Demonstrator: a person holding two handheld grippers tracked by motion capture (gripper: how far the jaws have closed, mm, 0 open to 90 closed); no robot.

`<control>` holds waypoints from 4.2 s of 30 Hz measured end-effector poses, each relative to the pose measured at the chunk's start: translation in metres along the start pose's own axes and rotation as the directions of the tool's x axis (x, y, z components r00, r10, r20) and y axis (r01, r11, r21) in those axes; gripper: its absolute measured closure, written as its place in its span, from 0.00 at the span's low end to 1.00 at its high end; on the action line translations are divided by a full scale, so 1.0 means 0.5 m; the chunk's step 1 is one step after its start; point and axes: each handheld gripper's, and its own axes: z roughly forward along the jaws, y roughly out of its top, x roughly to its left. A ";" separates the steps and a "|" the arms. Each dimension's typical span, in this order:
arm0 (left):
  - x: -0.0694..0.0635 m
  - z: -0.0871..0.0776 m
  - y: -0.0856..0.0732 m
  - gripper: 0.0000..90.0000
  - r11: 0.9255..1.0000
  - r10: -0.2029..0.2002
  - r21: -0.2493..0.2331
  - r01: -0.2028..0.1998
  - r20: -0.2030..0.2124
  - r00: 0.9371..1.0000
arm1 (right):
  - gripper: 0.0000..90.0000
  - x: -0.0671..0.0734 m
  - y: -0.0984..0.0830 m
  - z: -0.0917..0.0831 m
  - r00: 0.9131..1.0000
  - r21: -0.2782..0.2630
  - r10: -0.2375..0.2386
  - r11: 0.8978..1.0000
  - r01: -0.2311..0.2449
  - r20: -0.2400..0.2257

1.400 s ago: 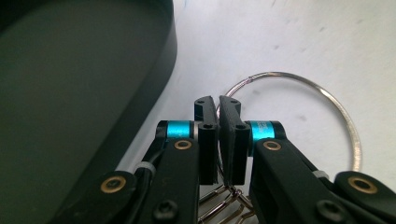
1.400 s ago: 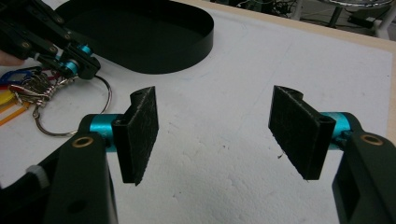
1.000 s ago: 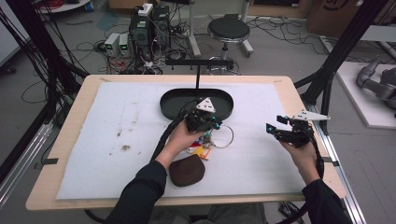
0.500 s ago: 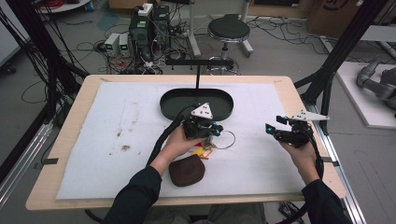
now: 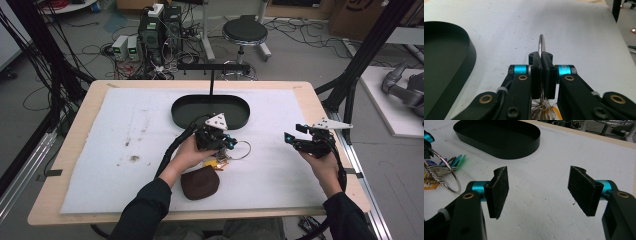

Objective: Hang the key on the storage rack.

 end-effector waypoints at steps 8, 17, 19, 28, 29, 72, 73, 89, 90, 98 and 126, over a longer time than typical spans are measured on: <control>0.002 -0.048 -0.001 0.96 0.992 -0.009 -0.125 0.007 -0.014 1.000 | 0.37 0.001 0.000 0.000 1.000 0.000 0.002 1.000 -0.002 -0.003; 0.008 -0.120 -0.001 0.96 0.966 -0.033 -0.257 0.017 -0.059 0.998 | 0.37 0.001 0.000 0.001 1.000 0.001 0.003 1.000 -0.003 0.000; 0.008 -0.131 -0.002 0.96 0.961 -0.041 -0.276 0.022 -0.064 0.997 | 0.37 0.002 0.000 0.001 1.000 0.001 0.004 1.000 -0.004 0.000; 0.017 -0.186 0.002 0.96 0.933 -0.066 -0.359 0.021 -0.113 0.991 | 0.38 0.000 -0.001 0.001 1.000 0.006 0.002 1.000 -0.002 0.005; 0.018 -0.192 0.003 0.96 0.928 -0.072 -0.372 0.022 -0.120 0.990 | 0.38 0.000 -0.001 0.002 1.000 0.007 0.003 1.000 -0.003 0.005; 0.188 -0.343 -0.019 0.96 0.865 -0.301 -0.493 0.096 -0.356 0.885 | 0.39 -0.005 -0.002 0.003 1.000 0.017 0.013 1.000 -0.013 0.005; 0.192 -0.341 -0.020 0.96 0.865 -0.304 -0.491 0.100 -0.357 0.883 | 0.39 -0.005 -0.002 0.003 1.000 0.017 0.014 1.000 -0.014 0.005; 0.224 -0.312 -0.040 0.96 0.859 -0.383 -0.479 0.180 -0.367 0.848 | 0.39 -0.004 -0.002 0.005 1.000 0.019 0.006 1.000 -0.006 0.000; 0.225 -0.311 -0.041 0.96 0.854 -0.392 -0.485 0.190 -0.359 0.847 | 0.39 -0.004 -0.002 0.005 1.000 0.018 0.006 1.000 -0.006 0.000; 0.237 -0.307 -0.052 0.96 0.832 -0.436 -0.509 0.222 -0.351 0.829 | 0.39 -0.003 -0.003 0.008 1.000 0.027 0.001 1.000 0.000 -0.004; 0.243 -0.302 -0.072 0.93 0.824 -0.470 -0.508 0.250 -0.367 0.803 | 0.39 -0.002 -0.002 0.009 1.000 0.029 -0.001 1.000 0.001 -0.004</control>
